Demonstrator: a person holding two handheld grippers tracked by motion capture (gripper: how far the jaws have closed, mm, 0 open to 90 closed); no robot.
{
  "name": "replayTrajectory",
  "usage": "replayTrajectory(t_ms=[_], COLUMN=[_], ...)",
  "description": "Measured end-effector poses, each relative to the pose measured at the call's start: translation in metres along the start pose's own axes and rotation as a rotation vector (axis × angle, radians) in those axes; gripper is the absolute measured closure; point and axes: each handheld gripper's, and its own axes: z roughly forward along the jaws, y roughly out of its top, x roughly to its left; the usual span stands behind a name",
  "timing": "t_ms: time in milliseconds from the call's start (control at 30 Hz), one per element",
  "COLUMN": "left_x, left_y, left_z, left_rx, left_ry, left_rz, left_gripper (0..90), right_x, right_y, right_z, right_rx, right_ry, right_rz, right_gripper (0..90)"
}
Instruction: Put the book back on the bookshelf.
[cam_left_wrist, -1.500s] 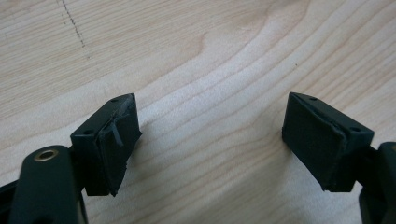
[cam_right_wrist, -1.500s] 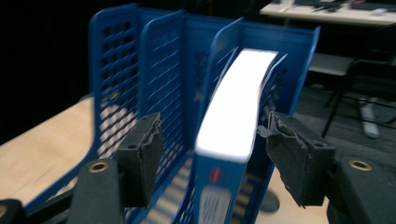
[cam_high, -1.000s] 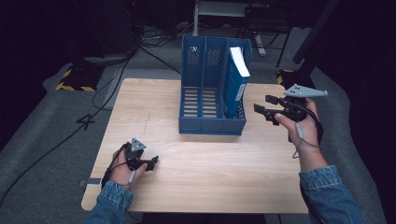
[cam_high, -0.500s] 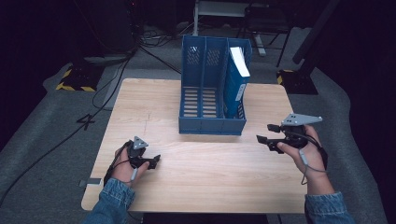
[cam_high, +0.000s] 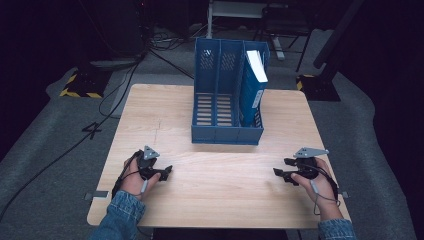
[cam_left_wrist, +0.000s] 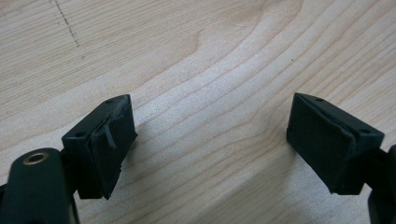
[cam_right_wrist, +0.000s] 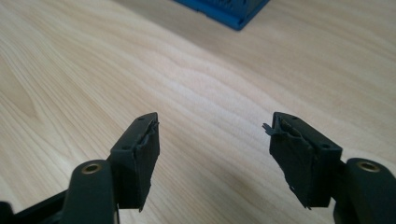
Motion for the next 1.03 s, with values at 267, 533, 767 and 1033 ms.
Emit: replayTrajectory(t_ms=[267, 533, 767, 1033], left_x=[0.000, -0.001, -0.001, -0.001], left_y=[0.001, 0.001, 0.002, 0.002], left_z=[0.000, 0.001, 0.002, 0.002], left_rx=[0.000, 0.000, 0.002, 0.003], left_ry=[0.003, 0.002, 0.004, 0.004], left_rz=[0.005, 0.002, 0.001, 0.002], left_gripper=[15.9, 15.9, 16.0, 16.0], right_x=[0.009, 0.014, 0.014, 0.015], right_y=[-0.014, -0.017, -0.019, -0.017], right_z=[0.016, 0.024, 0.032, 0.034], right_rx=[0.011, 0.014, -0.026, -0.017], right_ry=[-0.018, -0.035, -0.052, -0.064], right_rz=[-0.060, -0.058, -0.039, -0.035], right_gripper=[31.4, 24.9, 8.2, 4.8])
